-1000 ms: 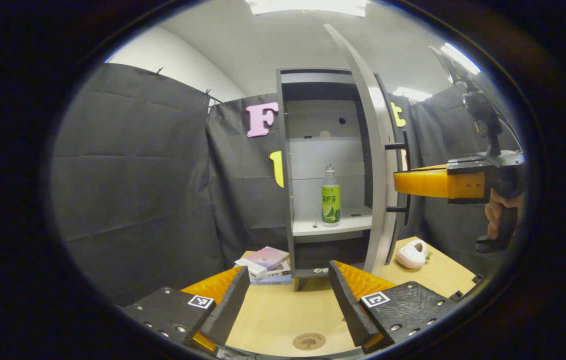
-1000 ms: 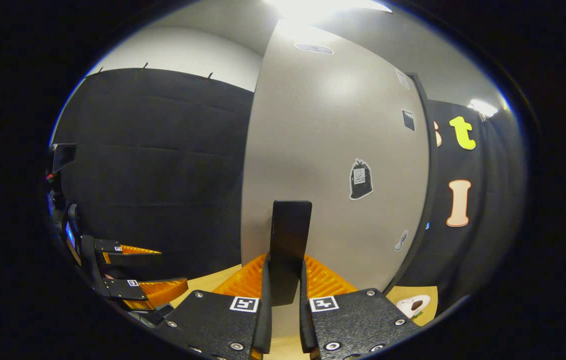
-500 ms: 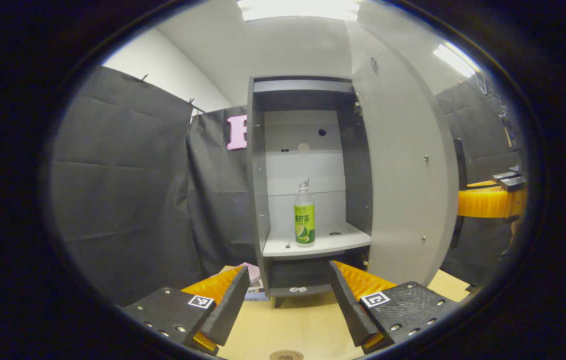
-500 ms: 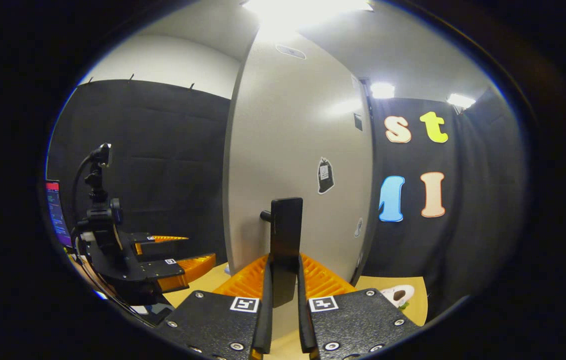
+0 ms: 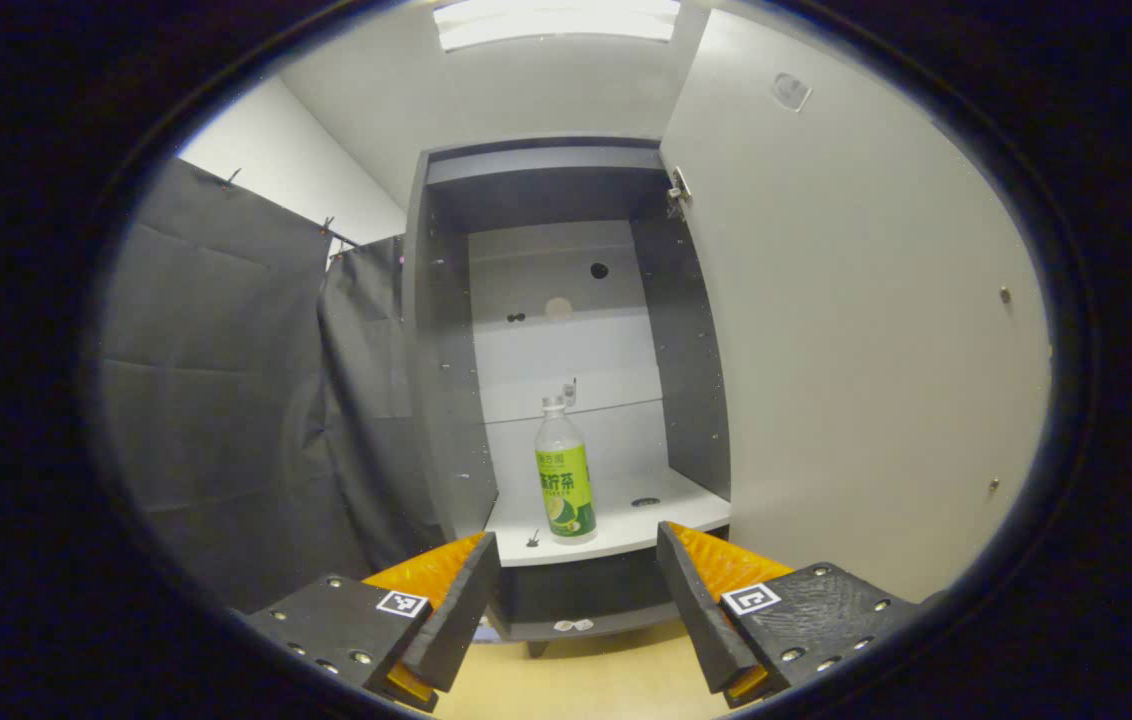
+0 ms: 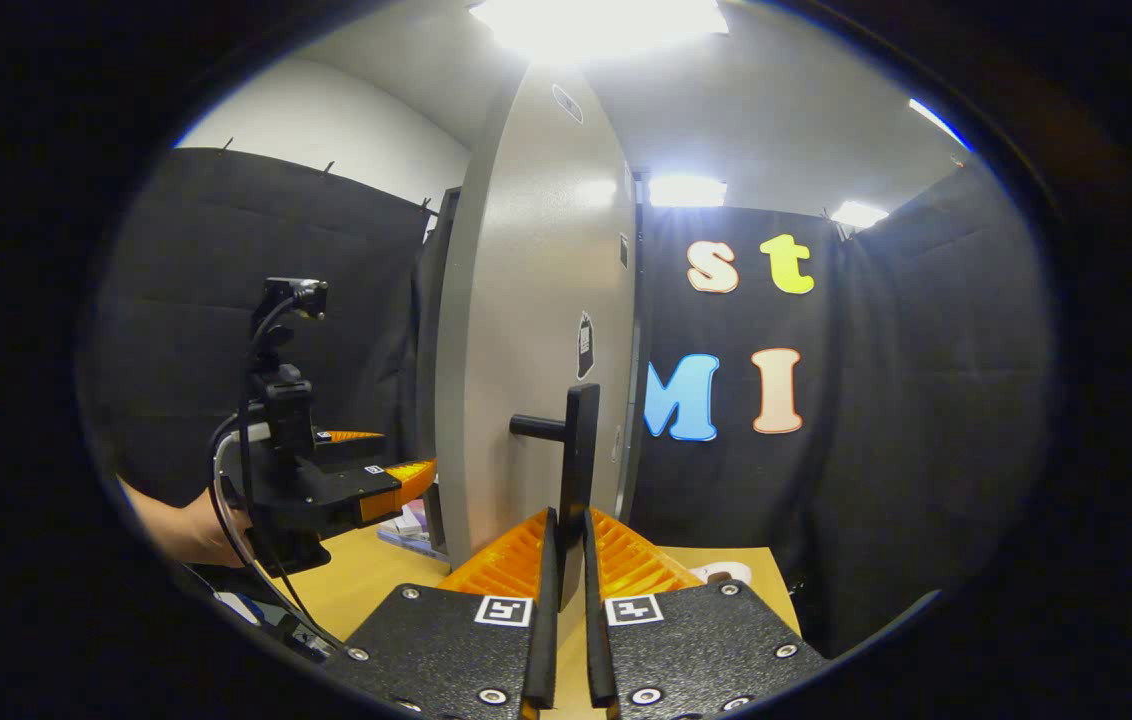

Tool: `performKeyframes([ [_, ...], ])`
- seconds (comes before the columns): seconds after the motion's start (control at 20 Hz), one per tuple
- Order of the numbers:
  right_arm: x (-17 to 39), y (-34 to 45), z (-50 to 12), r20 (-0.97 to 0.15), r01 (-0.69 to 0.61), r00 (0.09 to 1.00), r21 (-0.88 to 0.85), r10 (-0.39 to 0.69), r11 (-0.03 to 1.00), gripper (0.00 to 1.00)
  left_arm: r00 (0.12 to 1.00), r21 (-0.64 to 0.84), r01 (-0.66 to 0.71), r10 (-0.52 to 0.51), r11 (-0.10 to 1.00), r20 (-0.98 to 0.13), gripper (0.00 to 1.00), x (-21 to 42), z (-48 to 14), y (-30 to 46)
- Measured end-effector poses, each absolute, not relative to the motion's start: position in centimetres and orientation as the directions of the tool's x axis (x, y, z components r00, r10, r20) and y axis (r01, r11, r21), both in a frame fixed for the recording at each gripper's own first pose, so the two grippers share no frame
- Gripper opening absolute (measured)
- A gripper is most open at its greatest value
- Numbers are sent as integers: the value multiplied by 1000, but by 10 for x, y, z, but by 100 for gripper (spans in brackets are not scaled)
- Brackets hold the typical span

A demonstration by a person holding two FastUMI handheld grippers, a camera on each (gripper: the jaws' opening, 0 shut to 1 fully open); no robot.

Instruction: Open the cabinet door with the right hand, grasp the bottle in the cabinet with the left hand and place it on the coaster, then close the cabinet door with the right hand.

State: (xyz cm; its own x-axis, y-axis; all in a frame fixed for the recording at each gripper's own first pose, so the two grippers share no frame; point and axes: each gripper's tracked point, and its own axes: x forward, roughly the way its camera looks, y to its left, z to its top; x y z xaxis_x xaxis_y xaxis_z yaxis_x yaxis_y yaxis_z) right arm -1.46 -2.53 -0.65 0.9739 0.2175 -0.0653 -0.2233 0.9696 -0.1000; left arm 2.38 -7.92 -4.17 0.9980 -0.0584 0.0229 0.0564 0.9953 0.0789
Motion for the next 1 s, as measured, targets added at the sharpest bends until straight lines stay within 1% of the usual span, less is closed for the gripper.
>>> performKeyframes([
  [0.05,-16,-30,-8,-72,-189,981,-105,182,976,13,997,78,73,-76,994,24,97,39,-44,-82],
  [0.1,-17,-36,-8,-74,-151,987,-107,143,983,13,996,79,85,-88,993,27,97,55,-45,-85],
  [0.15,-18,-41,-8,-77,-112,992,-109,104,988,12,995,77,93,-96,993,29,90,69,-47,-85],
  [0.2,-18,-46,-8,-80,-77,995,-111,68,991,12,994,60,105,-106,993,23,90,84,-50,-86],
  [0.25,-19,-50,-9,-82,-43,996,-107,35,993,12,994,35,112,-113,993,8,97,102,-56,-86],
  [0.35,-19,-58,-10,-89,16,996,-99,-24,995,9,997,13,82,-83,997,4,96,132,-62,-77],
  [0.4,-21,-59,-10,-90,33,995,-96,-42,995,8,997,9,72,-72,997,11,90,145,-61,-72],
  [0.5,-25,-57,-10,-85,53,994,-92,-61,994,7,997,0,72,-72,997,22,90,168,-62,-70],
  [0.55,-30,-56,-8,-73,59,995,-99,-66,993,11,997,0,75,-75,997,26,90,177,-63,-69],
  [0.65,-38,-61,-3,-32,99,994,-121,-104,988,13,996,0,76,-76,997,36,90,196,-64,-68],
  [0.7,-43,-70,2,-9,138,990,-130,-140,982,18,997,-8,72,-71,997,34,90,206,-65,-65],
  [0.75,-51,-75,4,10,167,986,-129,-167,977,41,997,-23,75,-74,997,31,90,213,-70,-64],
  [0.8,-59,-78,6,27,191,982,-117,-189,975,51,997,-36,73,-72,997,30,90,221,-72,-62],
  [0.85,-67,-80,7,47,219,975,-103,-215,970,79,997,-40,76,-75,996,32,90,228,-74,-62],
  [0.9,-73,-86,9,60,258,965,-93,-253,962,89,996,-33,78,-76,996,39,90,236,-75,-61],
  [0.95,-80,-91,10,70,290,956,-83,-285,953,93,996,-25,73,-72,997,45,90,244,-78,-59],
  [1.0,-87,-94,15,84,319,946,-64,-314,945,93,997,-20,71,-70,997,44,90,251,-80,-59],
])
